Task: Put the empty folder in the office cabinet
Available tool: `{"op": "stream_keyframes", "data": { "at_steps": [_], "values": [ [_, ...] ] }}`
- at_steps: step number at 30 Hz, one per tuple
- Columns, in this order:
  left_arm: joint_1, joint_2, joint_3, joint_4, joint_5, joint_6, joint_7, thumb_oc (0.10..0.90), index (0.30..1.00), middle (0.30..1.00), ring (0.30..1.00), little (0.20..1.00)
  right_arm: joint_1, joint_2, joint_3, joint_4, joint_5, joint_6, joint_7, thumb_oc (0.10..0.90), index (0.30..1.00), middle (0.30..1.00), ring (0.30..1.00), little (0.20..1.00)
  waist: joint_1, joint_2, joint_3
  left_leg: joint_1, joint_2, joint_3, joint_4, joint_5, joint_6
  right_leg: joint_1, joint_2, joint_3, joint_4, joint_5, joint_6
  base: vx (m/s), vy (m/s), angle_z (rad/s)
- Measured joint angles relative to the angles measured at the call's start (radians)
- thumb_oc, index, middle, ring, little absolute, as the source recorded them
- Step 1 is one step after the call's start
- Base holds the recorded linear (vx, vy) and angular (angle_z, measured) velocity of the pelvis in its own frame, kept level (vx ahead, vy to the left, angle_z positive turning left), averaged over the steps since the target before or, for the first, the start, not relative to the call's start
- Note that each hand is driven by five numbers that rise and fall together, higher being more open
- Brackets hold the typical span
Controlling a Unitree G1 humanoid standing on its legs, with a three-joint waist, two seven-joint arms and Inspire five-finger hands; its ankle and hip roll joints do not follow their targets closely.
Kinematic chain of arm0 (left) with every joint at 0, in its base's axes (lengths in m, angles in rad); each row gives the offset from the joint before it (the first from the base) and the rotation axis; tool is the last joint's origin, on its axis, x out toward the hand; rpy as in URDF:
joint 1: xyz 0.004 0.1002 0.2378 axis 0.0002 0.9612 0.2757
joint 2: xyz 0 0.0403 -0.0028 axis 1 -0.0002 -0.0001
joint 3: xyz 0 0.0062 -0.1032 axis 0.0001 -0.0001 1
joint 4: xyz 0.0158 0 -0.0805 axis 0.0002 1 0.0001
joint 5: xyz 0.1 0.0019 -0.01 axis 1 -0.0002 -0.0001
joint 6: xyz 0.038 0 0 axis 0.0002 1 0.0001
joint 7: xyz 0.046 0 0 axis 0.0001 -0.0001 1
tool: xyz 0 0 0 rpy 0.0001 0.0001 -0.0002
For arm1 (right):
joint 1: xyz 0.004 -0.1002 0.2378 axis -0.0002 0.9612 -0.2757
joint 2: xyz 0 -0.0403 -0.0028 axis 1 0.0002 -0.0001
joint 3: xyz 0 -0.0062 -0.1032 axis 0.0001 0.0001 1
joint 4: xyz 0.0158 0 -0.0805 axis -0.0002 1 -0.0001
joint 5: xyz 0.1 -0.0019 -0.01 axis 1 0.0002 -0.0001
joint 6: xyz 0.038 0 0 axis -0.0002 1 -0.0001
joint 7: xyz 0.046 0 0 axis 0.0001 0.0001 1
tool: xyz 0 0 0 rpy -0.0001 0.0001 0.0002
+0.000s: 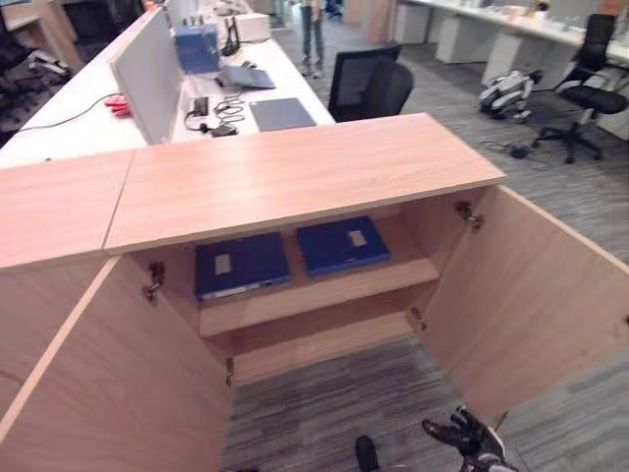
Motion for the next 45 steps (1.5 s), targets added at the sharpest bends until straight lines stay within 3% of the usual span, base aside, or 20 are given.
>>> {"op": "stream_keyframes", "data": {
  "at_steps": [2, 4, 6, 7, 9, 11, 12, 14, 15, 18, 19, 22, 24, 25, 26, 29, 33, 40, 45],
  "values": [
    [0.008, 0.001, -0.001, 0.018, 0.015, 0.001, -0.001, 0.8, 0.9, 0.9, 0.9, 0.9, 0.02, -0.009, -0.033, 0.03, -0.001, 0.011, -0.014, 0.8, 0.9, 0.9, 0.9, 0.9, -0.026, -0.008, -0.01, 0.006, -0.02, 0.0, 0.001, -0.003, 0.0, 0.005, 0.002, 0.047, -0.026, 0.039, -0.006, -0.08, 0.111, -0.43],
    [0.014, 0.002, 0.007, 0.026, 0.022, 0.002, 0.0, 0.8, 0.9, 0.9, 0.9, 0.9, 0.016, -0.024, -0.045, 0.011, -0.002, 0.014, -0.023, 0.8, 0.9, 0.9, 0.9, 0.9, -0.036, -0.007, -0.01, 0.002, -0.028, 0.029, 0.0, -0.001, 0.01, 0.006, 0.008, 0.106, -0.067, 0.083, 0.023, -0.07, 0.103, -0.85],
    [0.009, -0.003, 0.015, 0.027, 0.022, 0.001, 0.0, 0.8, 0.9, 0.9, 0.9, 0.9, 0.015, -0.03, -0.08, 0.002, -0.003, 0.016, -0.033, 0.8, 0.9, 0.9, 0.9, 0.9, -0.063, -0.007, -0.006, 0.0, -0.024, 0.083, 0.0, -0.008, 0.027, 0.005, 0.009, 0.124, -0.095, 0.051, 0.041, -0.05, 0.076, -0.74],
    [0.012, -0.009, 0.014, 0.029, 0.022, 0.0, -0.001, 0.8, 0.9, 0.9, 0.9, 0.9, 0.019, -0.031, -0.095, -0.003, -0.003, 0.016, -0.042, 0.8, 0.9, 0.9, 0.9, 0.9, -0.067, 0.01, -0.002, -0.006, -0.013, 0.099, -0.001, -0.01, 0.03, -0.002, 0.021, 0.13, -0.08, 0.034, 0.054, -0.07, 0.115, -0.69],
    [0.001, -0.02, 0.006, 0.02, 0.023, -0.002, -0.001, 0.8, 0.9, 0.9, 0.9, 0.9, 0.029, -0.04, -0.12, -0.009, -0.005, 0.024, -0.063, 0.8, 0.9, 0.9, 0.9, 0.9, -0.078, 0.01, 0.0, -0.01, -0.004, 0.115, -0.001, -0.01, 0.033, -0.021, 0.039, 0.124, -0.035, 0.019, 0.055, -0.08, 0.119, -0.26],
    [-0.007, -0.024, -0.031, 0.013, 0.046, -0.001, -0.005, 0.8, 0.9, 0.9, 0.9, 0.9, 0.041, -0.065, -0.164, -0.023, -0.026, 0.024, -0.068, 0.8, 0.9, 0.9, 0.9, 0.9, -0.116, -0.021, 0.006, -0.004, -0.028, 0.106, 0.0, -0.005, 0.043, -0.017, 0.018, 0.135, -0.018, 0.024, 0.059, -0.06, 0.069, 0.16],
    [-0.013, -0.025, -0.054, 0.016, 0.063, 0.002, -0.009, 0.8, 0.9, 0.9, 0.9, 0.9, 0.038, -0.081, -0.183, -0.023, -0.043, 0.023, -0.072, 0.8, 0.9, 0.9, 0.9, 0.9, -0.122, -0.003, 0.014, -0.003, -0.029, 0.103, -0.001, -0.002, 0.046, -0.014, 0.016, 0.135, -0.017, 0.03, 0.063, -0.07, 0.052, 0.04],
    [-0.027, -0.024, -0.086, 0.015, 0.081, -0.001, -0.019, 0.8, 0.9, 0.9, 0.9, 0.9, 0.031, -0.139, -0.212, -0.03, -0.057, 0.026, -0.09, 0.8, 0.9, 0.9, 0.9, 0.9, -0.129, -0.008, 0.036, -0.002, -0.032, 0.134, 0.0, 0.013, 0.048, -0.019, 0.007, 0.133, -0.022, 0.046, 0.087, -0.09, 0.048, -0.15],
    [-0.029, -0.022, -0.084, 0.015, 0.085, -0.002, -0.02, 0.8, 0.9, 0.9, 0.9, 0.9, 0.017, -0.154, -0.221, -0.03, -0.073, 0.022, -0.095, 0.8, 0.9, 0.9, 0.9, 0.9, -0.125, 0.001, 0.045, -0.001, -0.032, 0.14, 0.0, 0.011, 0.053, -0.02, 0.004, 0.133, -0.018, 0.039, 0.081, -0.06, 0.007, -0.38],
    [-0.037, -0.022, -0.091, 0.003, 0.103, -0.003, -0.023, 0.8, 0.9, 0.9, 0.9, 0.9, -0.033, -0.206, -0.238, -0.037, -0.085, 0.025, -0.102, 0.8, 0.9, 0.9, 0.9, 0.9, -0.111, 0.016, 0.083, 0.002, -0.007, 0.202, -0.001, 0.007, 0.069, -0.036, -0.019, 0.008, -0.018, 0.001, 0.072, -0.01, -0.004, -0.58],
    [-0.048, -0.026, -0.098, -0.001, 0.111, -0.002, -0.031, 0.8, 0.9, 0.9, 0.9, 0.9, -0.049, -0.241, -0.24, -0.063, -0.094, 0.027, -0.104, 0.8, 0.9, 0.9, 0.9, 0.9, -0.108, 0.039, 0.102, -0.001, 0.013, 0.215, -0.001, 0.005, 0.07, -0.033, -0.052, -0.127, -0.012, -0.004, 0.066, -0.01, -0.035, -0.45],
    [-0.064, -0.021, -0.096, -0.003, 0.141, -0.001, -0.043, 0.8, 0.9, 0.9, 0.9, 0.9, -0.073, -0.3, -0.243, -0.099, -0.14, 0.028, -0.107, 0.8, 0.9, 0.9, 0.9, 0.9, -0.087, 0.07, 0.106, 0.007, 0.044, 0.231, -0.001, -0.002, 0.057, 0.001, -0.104, -0.181, 0.002, -0.004, 0.075, 0.07, -0.077, -0.36],
    [-0.059, -0.008, -0.093, -0.002, 0.15, 0.0, -0.044, 0.8, 0.9, 0.9, 0.9, 0.9, -0.088, -0.349, -0.242, -0.139, -0.187, 0.026, -0.1, 0.8, 0.9, 0.9, 0.9, 0.9, -0.082, 0.046, 0.101, 0.029, 0.039, 0.229, -0.001, -0.003, 0.033, 0.064, -0.16, -0.192, -0.019, -0.001, 0.074, 0.08, -0.127, -0.14],
    [-0.054, 0.0, -0.088, -0.002, 0.15, 0.0, -0.045, 0.8, 0.9, 0.9, 0.9, 0.9, -0.092, -0.353, -0.241, -0.151, -0.201, 0.026, -0.099, 0.8, 0.9, 0.9, 0.9, 0.9, -0.079, 0.033, 0.098, 0.04, 0.033, 0.229, 0.0, 0.001, 0.014, 0.084, -0.165, -0.192, -0.024, 0.004, 0.071, 0.08, -0.148, -0.16],
    [-0.05, 0.005, -0.076, -0.003, 0.15, 0.0, -0.043, 0.8, 0.9, 0.9, 0.9, 0.9, -0.1, -0.365, -0.233, -0.169, -0.208, 0.026, -0.097, 0.8, 0.9, 0.9, 0.9, 0.9, -0.062, 0.021, 0.092, 0.047, 0.03, 0.216, -0.001, 0.003, -0.007, 0.1, -0.157, -0.189, -0.047, 0.062, 0.003, 0.09, -0.185, -0.31],
    [-0.035, 0.008, -0.046, -0.009, 0.152, 0.001, -0.047, 0.8, 0.9, 0.9, 0.9, 0.9, -0.148, -0.395, -0.175, -0.193, -0.27, 0.028, -0.08, 0.8, 0.9, 0.9, 0.9, 0.9, -0.032, 0.031, 0.083, 0.052, 0.054, 0.182, 0.0, 0.014, -0.047, 0.13, -0.11, -0.175, -0.125, 0.084, -0.01, 0.11, -0.243, -0.39],
    [-0.027, 0.012, -0.007, 0.004, 0.153, 0.0, -0.046, 0.8, 0.9, 0.9, 0.9, 0.9, -0.185, -0.46, -0.071, -0.216, -0.324, 0.04, -0.035, 0.8, 0.9, 0.9, 0.9, 0.9, -0.028, 0.032, 0.063, 0.06, 0.088, 0.175, 0.0, 0.023, -0.08, 0.14, -0.078, -0.179, -0.131, 0.059, -0.022, 0.08, -0.214, -0.05],
    [-0.022, 0.025, -0.014, 0.023, 0.138, 0.001, -0.044, 0.8, 0.9, 0.9, 0.9, 0.9, -0.263, -0.556, -0.018, -0.211, -0.355, 0.043, -0.017, 0.8, 0.9, 0.9, 0.9, 0.9, -0.005, 0.029, 0.027, 0.057, 0.122, 0.153, 0.004, 0.037, -0.092, 0.147, -0.047, -0.194, -0.131, 0.042, -0.042, 0.07, -0.218, 0.06],
    [-0.03, 0.026, -0.024, 0.026, 0.115, 0.002, -0.044, 0.8, 0.9, 0.9, 0.9, 0.9, -0.422, -0.615, 0.088, -0.186, -0.354, 0.041, 0.004, 0.8, 0.9, 0.9, 0.9, 0.9, -0.005, 0.033, 0.017, 0.042, 0.14, 0.137, 0.004, 0.048, -0.104, 0.145, -0.038, -0.208, -0.131, 0.035, -0.051, 0.01, -0.182, 0.08]
  ]
}}
